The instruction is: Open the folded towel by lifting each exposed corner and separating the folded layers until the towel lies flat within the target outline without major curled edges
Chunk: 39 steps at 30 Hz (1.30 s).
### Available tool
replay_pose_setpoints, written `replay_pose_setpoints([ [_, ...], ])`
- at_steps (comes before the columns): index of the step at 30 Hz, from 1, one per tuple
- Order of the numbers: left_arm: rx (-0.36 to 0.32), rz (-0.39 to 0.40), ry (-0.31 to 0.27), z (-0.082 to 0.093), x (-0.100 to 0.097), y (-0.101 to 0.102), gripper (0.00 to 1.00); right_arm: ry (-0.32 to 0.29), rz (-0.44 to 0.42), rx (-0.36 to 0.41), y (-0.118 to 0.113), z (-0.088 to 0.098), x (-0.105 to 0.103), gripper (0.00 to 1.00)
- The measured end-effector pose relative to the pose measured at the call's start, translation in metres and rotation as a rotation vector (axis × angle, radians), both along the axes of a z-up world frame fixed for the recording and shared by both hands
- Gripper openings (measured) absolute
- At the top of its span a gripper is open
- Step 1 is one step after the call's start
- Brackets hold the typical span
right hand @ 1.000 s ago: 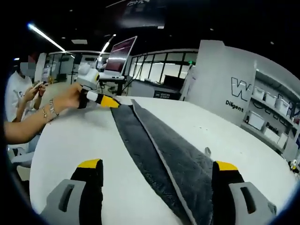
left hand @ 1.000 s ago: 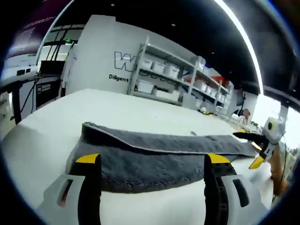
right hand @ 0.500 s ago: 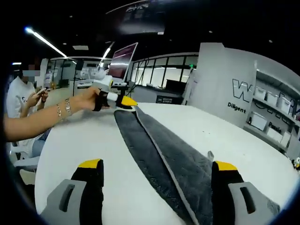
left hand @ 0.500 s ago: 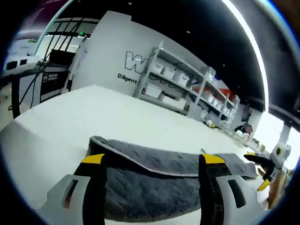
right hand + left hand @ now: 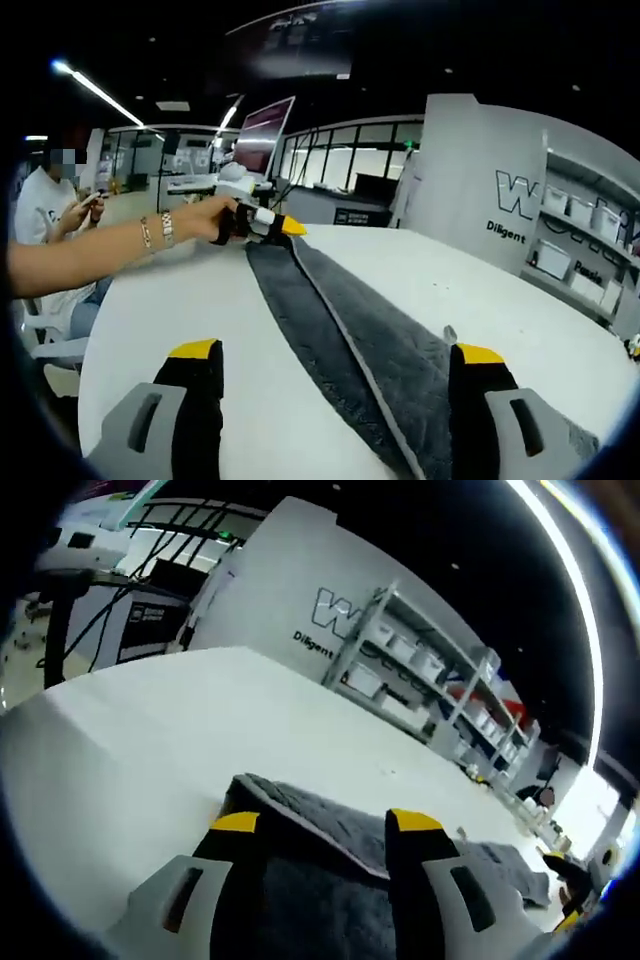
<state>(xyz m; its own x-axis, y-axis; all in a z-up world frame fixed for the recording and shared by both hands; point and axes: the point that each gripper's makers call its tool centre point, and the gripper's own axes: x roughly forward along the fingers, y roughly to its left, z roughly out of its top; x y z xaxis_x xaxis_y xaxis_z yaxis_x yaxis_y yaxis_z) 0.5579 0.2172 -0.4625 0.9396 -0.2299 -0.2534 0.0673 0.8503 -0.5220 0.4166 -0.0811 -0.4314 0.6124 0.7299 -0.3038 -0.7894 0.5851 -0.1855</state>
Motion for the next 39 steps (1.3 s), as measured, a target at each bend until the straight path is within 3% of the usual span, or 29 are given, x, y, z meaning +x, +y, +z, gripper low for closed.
replay_pose_setpoints([
  [5,-0.031,0.013,-0.022,-0.001,0.007,-0.002,0.23,0.007,-0.004,-0.008,-0.001,-0.002,0.001,0.94],
  [7,-0.043,0.065,0.021,-0.008,0.007,0.001,0.13,0.009,-0.002,-0.009,0.0,-0.003,0.001,0.94],
  [10,-0.05,0.065,0.011,-0.007,0.007,-0.003,0.03,0.006,-0.005,-0.014,0.0,-0.003,0.002,0.94],
  [15,-0.032,0.069,-0.003,-0.001,0.004,-0.008,0.02,0.007,-0.018,-0.029,-0.003,-0.006,0.004,0.93],
  [18,0.041,0.044,-0.022,0.006,-0.009,-0.019,0.02,0.004,-0.012,-0.029,-0.002,-0.004,0.003,0.94],
  [26,0.047,0.033,-0.081,0.028,-0.023,-0.019,0.02,0.001,-0.017,-0.022,-0.004,-0.002,0.002,0.93],
  [31,0.173,-0.018,-0.083,0.03,-0.032,-0.02,0.02,0.015,-0.004,-0.029,-0.003,-0.005,-0.001,0.94],
  [33,0.098,-0.025,-0.123,0.039,-0.039,-0.021,0.02,0.015,0.0,-0.033,-0.003,-0.005,-0.002,0.94],
  [34,0.097,-0.037,-0.12,0.039,-0.043,-0.02,0.02,0.014,0.0,-0.033,-0.003,-0.005,-0.002,0.94],
  [39,0.17,-0.075,-0.123,0.039,-0.064,-0.019,0.02,0.025,-0.001,-0.045,-0.004,-0.008,-0.003,0.94],
])
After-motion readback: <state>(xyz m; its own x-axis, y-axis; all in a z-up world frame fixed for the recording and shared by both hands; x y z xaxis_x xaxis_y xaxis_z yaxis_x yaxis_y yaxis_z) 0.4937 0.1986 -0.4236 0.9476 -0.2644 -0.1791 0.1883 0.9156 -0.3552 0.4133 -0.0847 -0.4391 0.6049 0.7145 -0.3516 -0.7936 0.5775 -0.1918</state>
